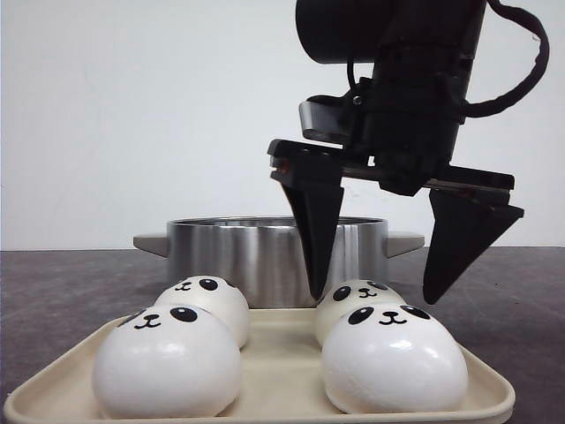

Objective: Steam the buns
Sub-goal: 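Lower the right gripper onto the farther panda bun nearest it and grasp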

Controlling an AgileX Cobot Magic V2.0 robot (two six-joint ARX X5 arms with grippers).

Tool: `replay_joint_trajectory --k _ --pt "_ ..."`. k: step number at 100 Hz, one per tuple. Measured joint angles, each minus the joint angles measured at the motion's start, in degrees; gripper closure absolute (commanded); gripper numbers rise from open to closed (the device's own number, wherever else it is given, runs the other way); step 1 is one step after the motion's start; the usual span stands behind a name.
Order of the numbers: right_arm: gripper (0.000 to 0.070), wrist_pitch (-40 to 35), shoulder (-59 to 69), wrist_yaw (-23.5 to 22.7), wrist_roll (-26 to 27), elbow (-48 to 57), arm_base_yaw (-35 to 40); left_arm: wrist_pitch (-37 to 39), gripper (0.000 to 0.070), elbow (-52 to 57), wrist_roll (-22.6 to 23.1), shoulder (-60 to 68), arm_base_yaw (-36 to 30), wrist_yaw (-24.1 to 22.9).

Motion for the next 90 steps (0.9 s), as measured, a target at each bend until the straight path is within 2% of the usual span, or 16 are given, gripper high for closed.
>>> replay_joint_trajectory --k 38,44,55,67,81,90 --pt "0.0225 3.23 2.82 0.0 -0.09 0.26 -0.28 0.02 0.0027 0.0 0.0 0.0 -1.44 -1.14" --pt "0.0291 2.95 3.19 0.31 -0.09 0.28 -0.31 0.0 0.0027 0.0 0.0 0.02 -1.55 -1.25" --pt "0.0523 2.58 3.56 0.39 -0.09 0.48 -0.33 0.02 0.0027 0.0 0.0 0.0 -1.62 -1.33" --pt "0.0699 2.49 3.65 0.31 -0.09 0.48 -0.33 -0.07 0.0027 0.0 0.0 0.0 -1.62 -1.36" --pt "0.0699 2.54 3.69 -0.02 -0.26 0.48 -0.28 -0.72 0.0028 0.0 0.0 0.0 -1.62 -1.36" --pt "0.0699 2.23 3.67 -3.78 -0.35 0.87 -0.26 -0.94 0.0028 0.0 0.0 0.0 -1.62 -1.36"
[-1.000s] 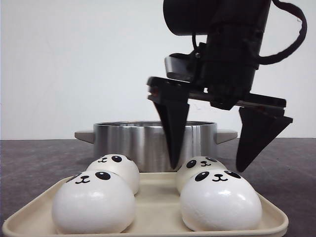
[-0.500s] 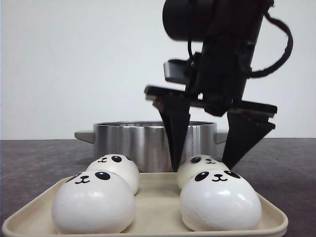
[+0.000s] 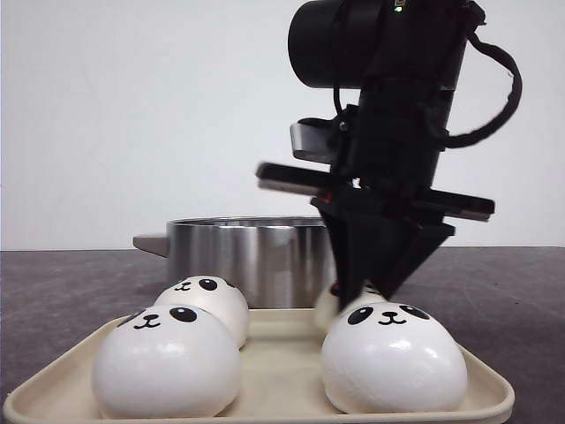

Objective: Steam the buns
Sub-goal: 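Lower the right gripper onto the farther panda bun nearest it and grasp, then lift the bun with the right gripper and lower it into the steamer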

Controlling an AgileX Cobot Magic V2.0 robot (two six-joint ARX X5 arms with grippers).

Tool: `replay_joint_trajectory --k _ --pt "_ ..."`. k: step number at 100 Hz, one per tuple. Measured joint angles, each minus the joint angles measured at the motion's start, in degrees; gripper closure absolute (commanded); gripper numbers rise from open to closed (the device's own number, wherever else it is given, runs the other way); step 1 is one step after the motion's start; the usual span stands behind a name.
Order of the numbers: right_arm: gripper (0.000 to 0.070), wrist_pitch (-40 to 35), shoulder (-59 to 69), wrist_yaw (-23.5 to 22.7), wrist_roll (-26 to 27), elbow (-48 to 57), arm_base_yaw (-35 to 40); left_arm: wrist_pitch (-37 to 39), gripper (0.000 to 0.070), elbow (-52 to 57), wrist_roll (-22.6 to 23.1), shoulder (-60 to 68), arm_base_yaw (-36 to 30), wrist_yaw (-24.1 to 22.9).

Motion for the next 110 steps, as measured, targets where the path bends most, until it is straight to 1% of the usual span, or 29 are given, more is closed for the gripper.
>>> replay_joint_trajectory --k 6,15,27,31,36,44,57,63,72,84,97,110 --pt "0.0699 -0.11 -0.59 -3.04 -0.04 0.76 0.44 -0.2 0.0027 0.0 0.0 0.0 0.0 0.02" --pt "0.0699 -0.52 -3.5 -5.35 -0.13 3.13 2.03 -0.33 0.0028 0.0 0.0 0.0 0.0 0.0" --pt "0.0699 -1.07 -8.85 -10.86 -0.13 10.32 4.46 -0.33 0.0028 0.0 0.0 0.0 0.0 -0.04" --pt "0.07 -1.57 -10.23 -11.5 -0.15 13.27 5.27 -0.33 0.0028 0.0 0.0 0.0 0.0 -0.17" --pt "0.07 -2.14 -11.37 -11.02 -0.48 17.05 6.14 -0.33 0.0028 0.0 0.0 0.0 0.0 -0.46" --pt "0.07 -3.28 -11.67 -7.61 -1.88 23.41 7.08 -0.17 0.0028 0.0 0.0 0.0 0.0 -1.14" --pt "0.07 -3.8 -10.8 3.43 -6.08 32.06 5.53 0.87 0.0028 0.0 0.0 0.0 0.0 -1.31" --pt "0.07 -3.65 -10.08 6.1 -7.91 34.58 3.3 1.18 0.0028 0.0 0.0 0.0 0.0 -1.31" --pt "0.07 -3.87 -8.55 6.1 -9.4 35.78 -1.05 1.4 0.0028 0.0 0.0 0.0 0.0 -1.29" --pt "0.07 -6.54 -4.55 5.95 -10.6 35.58 -6.51 1.38 0.0028 0.0 0.0 0.0 0.0 -1.31" --pt "0.07 -6.51 0.07 3.87 -11.74 35.47 -10.8 1.38 0.0028 0.0 0.0 0.0 0.0 -1.31" --pt "0.07 -5.11 4.13 1.66 -12.68 35.5 -12.57 1.38 0.0028 0.0 0.0 0.0 0.0 -1.33"
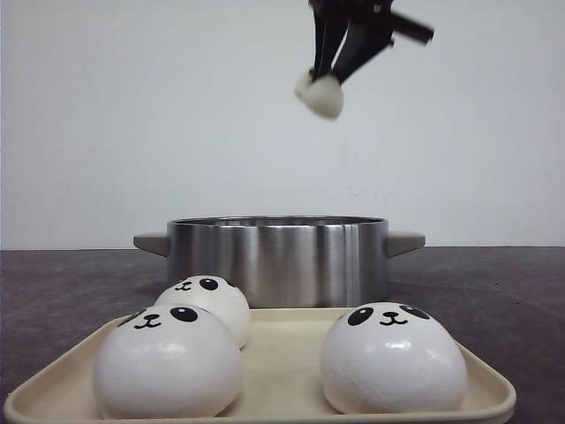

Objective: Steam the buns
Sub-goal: 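Lift the bun with the right gripper and lower it into the steamer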

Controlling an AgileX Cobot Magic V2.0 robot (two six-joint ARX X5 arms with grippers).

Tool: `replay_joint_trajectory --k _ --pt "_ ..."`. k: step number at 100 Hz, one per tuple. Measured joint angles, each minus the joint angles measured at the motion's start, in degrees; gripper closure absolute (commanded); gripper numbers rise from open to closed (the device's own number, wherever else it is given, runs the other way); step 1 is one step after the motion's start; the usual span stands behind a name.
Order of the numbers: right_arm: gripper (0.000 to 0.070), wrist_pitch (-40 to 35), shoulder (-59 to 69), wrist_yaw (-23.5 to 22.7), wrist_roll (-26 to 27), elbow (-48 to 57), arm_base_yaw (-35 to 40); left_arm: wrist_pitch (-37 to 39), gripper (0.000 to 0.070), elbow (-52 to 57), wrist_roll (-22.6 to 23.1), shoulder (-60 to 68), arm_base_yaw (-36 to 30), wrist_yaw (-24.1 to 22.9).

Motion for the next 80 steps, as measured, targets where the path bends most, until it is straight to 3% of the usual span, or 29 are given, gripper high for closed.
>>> replay_joint_trajectory --k 34,47,80 --pt "0.07 0.55 16.46 0.63 -2.45 -0.11 -1.42 0.0 0.0028 0.0 -0.09 0.02 0.0 0.0" --pt "0.07 2.99 18.25 2.97 -2.99 -0.13 -1.38 -0.09 0.0028 0.0 -0.39 0.02 0.0 0.0" --pt "0.07 6.71 18.67 3.61 -3.13 -0.13 -1.84 -1.36 0.0028 0.0 -1.44 0.02 0.0 -0.02"
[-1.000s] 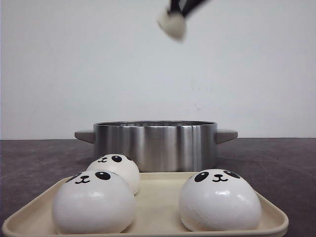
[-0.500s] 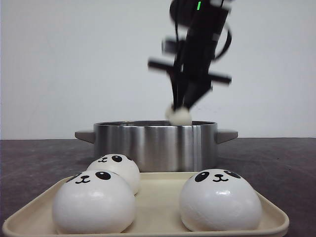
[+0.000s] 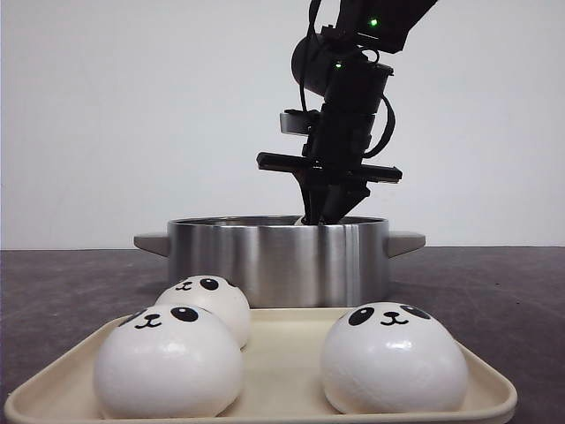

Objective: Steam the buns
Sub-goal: 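Lift the bun with the right gripper and lower it into the steamer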

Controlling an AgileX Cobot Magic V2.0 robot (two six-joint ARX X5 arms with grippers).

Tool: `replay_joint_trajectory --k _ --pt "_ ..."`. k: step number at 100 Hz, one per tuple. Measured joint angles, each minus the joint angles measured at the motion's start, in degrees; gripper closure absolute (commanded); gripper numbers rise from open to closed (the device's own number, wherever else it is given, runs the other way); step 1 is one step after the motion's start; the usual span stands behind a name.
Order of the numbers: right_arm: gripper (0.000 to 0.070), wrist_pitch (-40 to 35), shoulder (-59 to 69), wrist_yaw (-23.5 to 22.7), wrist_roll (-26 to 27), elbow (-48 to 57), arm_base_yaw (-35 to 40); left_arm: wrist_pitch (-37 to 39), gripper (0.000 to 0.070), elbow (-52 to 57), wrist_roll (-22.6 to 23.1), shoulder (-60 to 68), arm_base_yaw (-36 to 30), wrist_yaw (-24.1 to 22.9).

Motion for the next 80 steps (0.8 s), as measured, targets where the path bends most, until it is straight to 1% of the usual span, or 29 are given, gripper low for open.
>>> replay_joint_trajectory --k 7,23,38,56,65,80 --pt "0.07 -0.04 0.33 0.17 0.02 0.0 -0.24 -0.02 0.0028 0.0 0.0 0.0 0.0 -0.11" --pt "0.07 0.44 0.81 2.6 0.02 0.0 -0.59 0.0 0.0028 0.0 0.0 0.0 0.0 -0.13" --pt "0.07 1.27 0.81 2.95 0.02 0.0 -1.11 -0.02 0.0028 0.0 0.0 0.0 0.0 -0.13" --pt "0.07 1.55 1.31 2.4 0.02 0.0 -1.2 -0.2 0.0028 0.0 0.0 0.0 0.0 -0.13" --pt "0.07 0.85 2.47 0.9 0.09 0.0 -1.2 -0.22 0.0028 0.0 0.0 0.0 0.0 -0.13" --pt "0.0693 0.0 3.69 0.61 0.63 0.0 -1.03 -0.26 0.0028 0.0 0.0 0.0 0.0 -0.13"
